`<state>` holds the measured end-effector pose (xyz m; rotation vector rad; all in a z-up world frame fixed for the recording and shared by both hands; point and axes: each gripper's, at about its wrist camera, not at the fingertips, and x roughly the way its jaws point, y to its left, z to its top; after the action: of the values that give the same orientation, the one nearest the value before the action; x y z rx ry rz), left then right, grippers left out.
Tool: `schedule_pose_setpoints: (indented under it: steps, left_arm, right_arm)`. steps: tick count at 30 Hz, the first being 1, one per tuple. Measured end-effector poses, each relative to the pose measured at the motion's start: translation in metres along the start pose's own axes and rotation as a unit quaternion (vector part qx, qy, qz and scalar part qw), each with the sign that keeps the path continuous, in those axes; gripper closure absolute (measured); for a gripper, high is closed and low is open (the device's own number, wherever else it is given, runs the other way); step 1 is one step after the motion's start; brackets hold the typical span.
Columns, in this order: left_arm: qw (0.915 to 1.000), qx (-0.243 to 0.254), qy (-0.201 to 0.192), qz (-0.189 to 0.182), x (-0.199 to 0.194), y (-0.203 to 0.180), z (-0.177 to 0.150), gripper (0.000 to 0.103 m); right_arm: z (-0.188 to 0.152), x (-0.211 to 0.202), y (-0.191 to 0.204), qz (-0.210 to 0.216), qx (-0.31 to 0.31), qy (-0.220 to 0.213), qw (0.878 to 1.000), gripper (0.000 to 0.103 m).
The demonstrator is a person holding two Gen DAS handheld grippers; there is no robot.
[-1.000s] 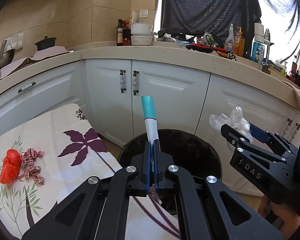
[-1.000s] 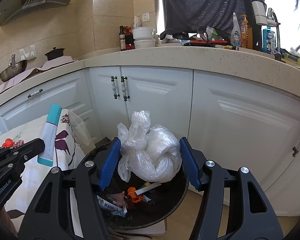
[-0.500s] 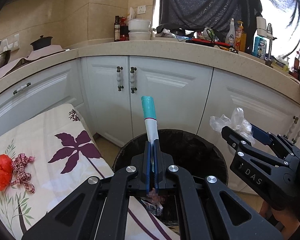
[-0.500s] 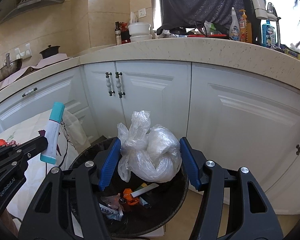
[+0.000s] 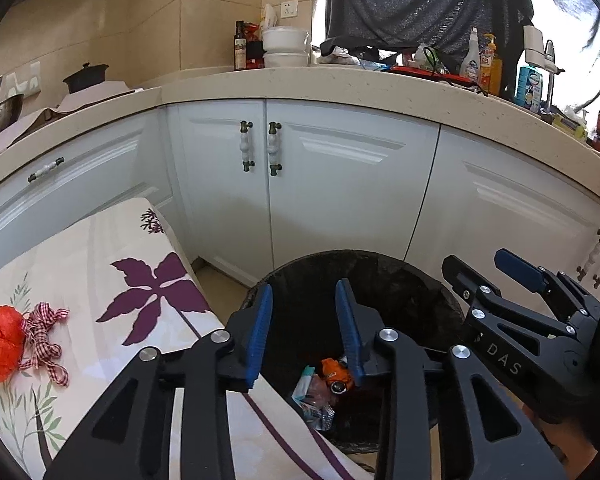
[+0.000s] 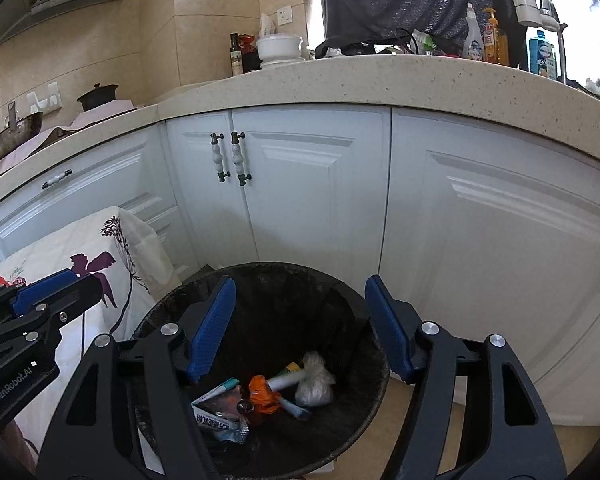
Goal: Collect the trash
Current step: 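Open both tools to drop the clear bag and tube into the bin, then move both open tools back over the table toward the red bag and ribbon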
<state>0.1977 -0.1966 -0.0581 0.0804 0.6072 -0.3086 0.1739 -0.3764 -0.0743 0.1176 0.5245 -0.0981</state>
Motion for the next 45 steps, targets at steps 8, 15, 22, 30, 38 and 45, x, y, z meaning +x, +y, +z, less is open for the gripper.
schedule_pose_setpoints:
  steps: [8, 15, 22, 30, 38, 45]
  left_arm:
    - [0.9996, -0.023, -0.014, 0.009, -0.015, 0.018, 0.002, 0.047]
    - [0.9982, -0.037, -0.021, 0.042, -0.034, 0.047, -0.004, 0.039]
    - [0.9943, -0.060, -0.023, 0.085, -0.057, 0.090, -0.012, 0.035]
    - [0.9857, -0.084, -0.023, 0.144, -0.083, 0.144, -0.029, 0.031]
    - [0.9752, -0.118, -0.009, 0.187, -0.103, 0.197, -0.054, 0.031]
    - [0.9699, -0.136, -0.002, 0.202, -0.110, 0.221, -0.065, 0.031]
  right_arm:
    - [0.003, -0.011, 0.011, 0.008, 0.002, -0.005, 1.000, 0.036]
    - [0.004, -0.019, 0.036, 0.033, -0.006, -0.005, 0.999, 0.036]
    - [0.006, -0.027, 0.073, 0.067, -0.017, -0.004, 0.998, 0.036]
    - [0.008, -0.034, 0.128, 0.113, -0.039, -0.002, 0.993, 0.036]
    - [0.005, -0.037, 0.182, 0.153, -0.070, 0.006, 0.986, 0.036]
    - [0.004, -0.033, 0.218, 0.176, -0.086, 0.020, 0.980, 0.036]
